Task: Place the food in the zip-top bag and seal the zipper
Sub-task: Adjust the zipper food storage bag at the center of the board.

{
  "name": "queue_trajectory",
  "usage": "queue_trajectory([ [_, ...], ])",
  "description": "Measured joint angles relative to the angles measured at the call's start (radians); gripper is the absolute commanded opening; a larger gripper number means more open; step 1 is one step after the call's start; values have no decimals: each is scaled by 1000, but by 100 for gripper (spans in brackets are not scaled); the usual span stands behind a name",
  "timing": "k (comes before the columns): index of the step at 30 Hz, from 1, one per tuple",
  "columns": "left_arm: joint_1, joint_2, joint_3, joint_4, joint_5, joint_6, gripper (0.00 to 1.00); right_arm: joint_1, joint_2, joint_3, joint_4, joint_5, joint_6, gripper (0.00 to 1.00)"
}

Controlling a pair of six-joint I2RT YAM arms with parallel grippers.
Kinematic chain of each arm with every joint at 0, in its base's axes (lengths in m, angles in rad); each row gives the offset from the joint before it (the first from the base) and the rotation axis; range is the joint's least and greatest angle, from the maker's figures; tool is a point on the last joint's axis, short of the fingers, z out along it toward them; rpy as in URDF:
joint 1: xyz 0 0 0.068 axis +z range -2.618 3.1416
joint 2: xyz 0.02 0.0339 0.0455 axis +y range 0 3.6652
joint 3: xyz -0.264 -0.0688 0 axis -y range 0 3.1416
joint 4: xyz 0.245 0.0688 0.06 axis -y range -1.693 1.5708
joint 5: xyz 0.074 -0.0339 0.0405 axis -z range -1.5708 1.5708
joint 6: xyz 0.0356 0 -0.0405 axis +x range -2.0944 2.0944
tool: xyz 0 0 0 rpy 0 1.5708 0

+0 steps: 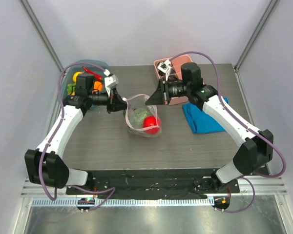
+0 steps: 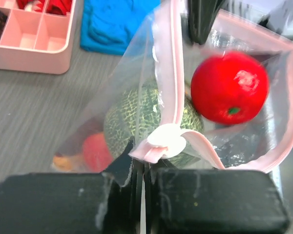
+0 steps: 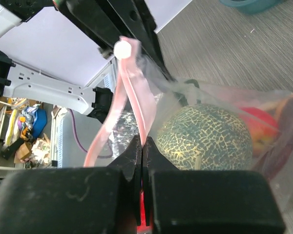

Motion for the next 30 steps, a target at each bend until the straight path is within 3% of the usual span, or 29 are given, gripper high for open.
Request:
queue_trajectory([
  [5,0,-44,53,80,22,-281,0,-18,0,46,-53,1,-9,2],
  [11,1,-107,35,133,19,-497,0,-22,0,113,-177,49,-114,12],
  [14,13,-117,-34,152,6,-539,0,-22,0,129,-237,88,-167,36],
  [15,18,-118,-60,154,0,-547,0,-22,0,131,-252,101,-183,51],
  [18,23,-118,-109,150,-12,-562,0,-22,0,142,-283,132,-222,71],
  [24,24,-119,-112,159,-14,-562,0,-11,8,221,-302,179,-307,81],
  [30,24,-119,-112,161,-13,-549,0,84,67,384,-282,195,-426,78],
])
